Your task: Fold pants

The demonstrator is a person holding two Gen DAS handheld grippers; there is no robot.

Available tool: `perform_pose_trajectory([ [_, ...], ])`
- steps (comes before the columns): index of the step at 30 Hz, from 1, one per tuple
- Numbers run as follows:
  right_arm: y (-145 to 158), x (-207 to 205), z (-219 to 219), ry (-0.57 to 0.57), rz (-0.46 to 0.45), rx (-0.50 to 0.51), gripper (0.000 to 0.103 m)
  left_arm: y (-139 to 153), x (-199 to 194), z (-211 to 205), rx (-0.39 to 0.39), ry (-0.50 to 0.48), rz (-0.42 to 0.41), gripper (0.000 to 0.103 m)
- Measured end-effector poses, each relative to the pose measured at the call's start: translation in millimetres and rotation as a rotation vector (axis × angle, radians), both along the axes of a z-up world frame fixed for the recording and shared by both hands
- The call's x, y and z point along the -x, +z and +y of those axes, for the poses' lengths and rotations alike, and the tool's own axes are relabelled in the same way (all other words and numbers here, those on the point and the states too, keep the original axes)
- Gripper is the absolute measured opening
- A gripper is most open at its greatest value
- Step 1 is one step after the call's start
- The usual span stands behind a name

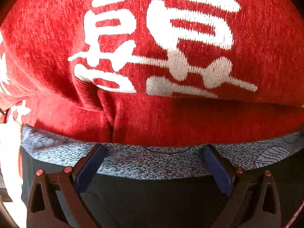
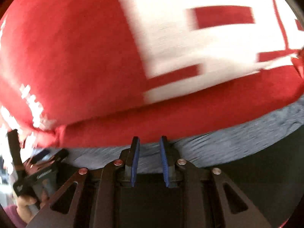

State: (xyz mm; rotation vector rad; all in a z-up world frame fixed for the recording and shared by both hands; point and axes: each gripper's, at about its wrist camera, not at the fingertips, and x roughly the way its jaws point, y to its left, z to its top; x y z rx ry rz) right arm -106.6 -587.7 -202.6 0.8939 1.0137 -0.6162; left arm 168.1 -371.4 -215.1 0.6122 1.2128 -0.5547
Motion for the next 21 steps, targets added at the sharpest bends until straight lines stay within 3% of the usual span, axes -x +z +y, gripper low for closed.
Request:
perform_pose_trajectory([
  [1,4,9,-5,-0.028,0.022,0.005,0.023,3,-11,-5,-0.007,-0.01,-0.008,0.103],
  [3,16,27,-8,-0.056,0.029,0.01,0.027,19,6,-10,-0.007,-0.059,-0.024,0.103],
  [5,32,54,-1,-0.077,0.054,0.038,0.054,31,20,-14,-0.007,-0.102,-0.025,0.103],
  [6,36,67,2,-0.089,0.063,0.046,0.058,36,31,-14,-0.009,-0.12,-0.02,0.103],
  [16,35,201,24,-0.262,0.124,-0.085,0.059,47,149,-41,-0.012,-0.231,0.085,0.103],
  [18,31,222,20,-0.29,0.123,-0.116,0.059,46,171,-68,-0.011,-0.249,0.092,0.103],
  [21,34,254,11,-0.336,0.096,-0.114,0.059,46,199,-74,0.003,-0.263,0.074,0.103],
])
